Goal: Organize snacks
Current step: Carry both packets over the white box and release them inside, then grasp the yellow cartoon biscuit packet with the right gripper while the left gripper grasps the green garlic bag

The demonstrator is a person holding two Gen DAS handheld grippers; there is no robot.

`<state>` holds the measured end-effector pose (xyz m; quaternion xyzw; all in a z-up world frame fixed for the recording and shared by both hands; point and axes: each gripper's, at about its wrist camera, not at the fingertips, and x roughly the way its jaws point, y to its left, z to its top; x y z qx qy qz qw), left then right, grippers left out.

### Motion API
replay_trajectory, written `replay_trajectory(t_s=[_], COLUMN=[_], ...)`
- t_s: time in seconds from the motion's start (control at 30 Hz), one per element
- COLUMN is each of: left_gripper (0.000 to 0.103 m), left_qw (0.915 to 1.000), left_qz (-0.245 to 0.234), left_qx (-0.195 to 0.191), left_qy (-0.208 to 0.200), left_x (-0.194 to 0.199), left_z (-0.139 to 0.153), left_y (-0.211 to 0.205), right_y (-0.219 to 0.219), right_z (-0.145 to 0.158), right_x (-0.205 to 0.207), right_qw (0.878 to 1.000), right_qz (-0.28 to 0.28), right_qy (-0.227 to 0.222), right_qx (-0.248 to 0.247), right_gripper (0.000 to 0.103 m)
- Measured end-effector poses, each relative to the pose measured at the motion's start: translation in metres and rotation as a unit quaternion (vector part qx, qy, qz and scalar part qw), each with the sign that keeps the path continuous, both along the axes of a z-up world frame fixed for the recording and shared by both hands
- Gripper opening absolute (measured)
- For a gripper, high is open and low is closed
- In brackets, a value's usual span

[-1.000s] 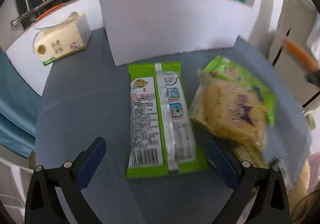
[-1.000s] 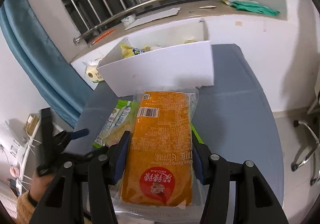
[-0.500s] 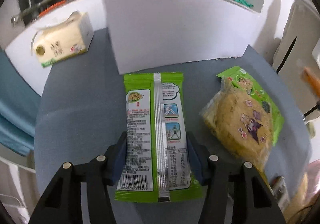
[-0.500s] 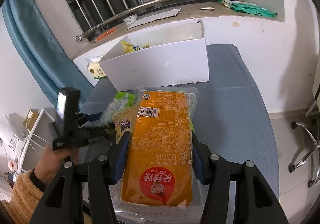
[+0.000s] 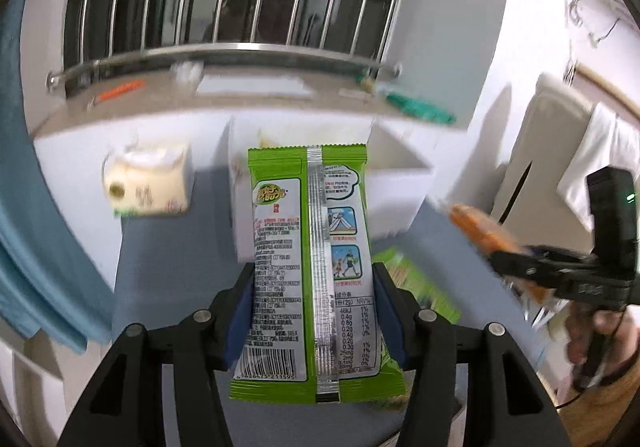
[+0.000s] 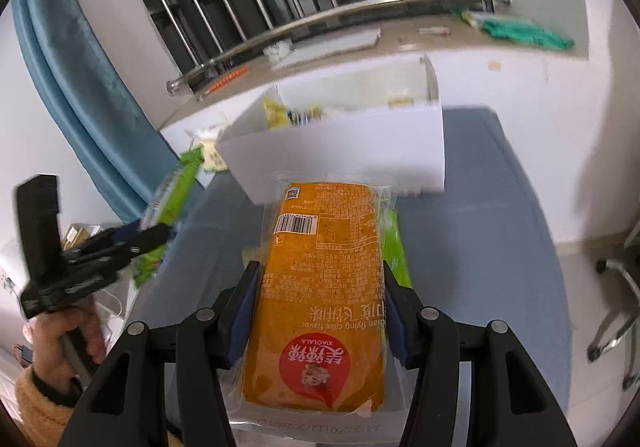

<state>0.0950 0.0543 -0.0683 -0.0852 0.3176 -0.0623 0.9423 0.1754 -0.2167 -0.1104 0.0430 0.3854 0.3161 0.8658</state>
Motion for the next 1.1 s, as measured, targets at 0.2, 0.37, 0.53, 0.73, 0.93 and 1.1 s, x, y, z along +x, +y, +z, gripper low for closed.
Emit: replay_trajectory(t_s=[0.2,0.37,0.53,0.73,0.93,1.1], left_gripper=[0.06,0.06,0.06,0.1,0.103,0.103], left_qw=[0.9992,0.9996,0.9999,0.9986,0.9971,0.9974], left_qz=[-0.006,-0.001,0.009,0.034,0.048,0.047], left_qx=[-0.016,-0.015,0.005,0.019,0.014,0.022], left_qy=[-0.037,-0.022,0.002,0.035,0.057,0.05], left_x=[0.054,0.135,0.191,0.229,0.227,0.211], left_z=[0.04,0.051,0.043,0.023,0.002,0.008], left_y=[-0.006,-0.011,-0.014,-0.009,0.005,0.005], right_y=[0.007,0.022,0.045,0.049,0.037,0.031], right_z=[0.033,0.05,0.052,0.061,0.054,0.058], right_x=[0.048,0.106,0.17,0.215,0.22,0.203], right_qw=[0.999,0.999,0.999,0.999,0.998,0.997], right_qz=[-0.013,-0.024,-0.028,-0.042,-0.058,-0.053], right_qy=[-0.036,-0.042,-0.037,-0.027,-0.028,-0.054], right_qx=[0.013,0.018,-0.007,0.007,-0.002,-0.021], right_gripper=[0.059,0.059,0.059,0.081,0.103,0.103])
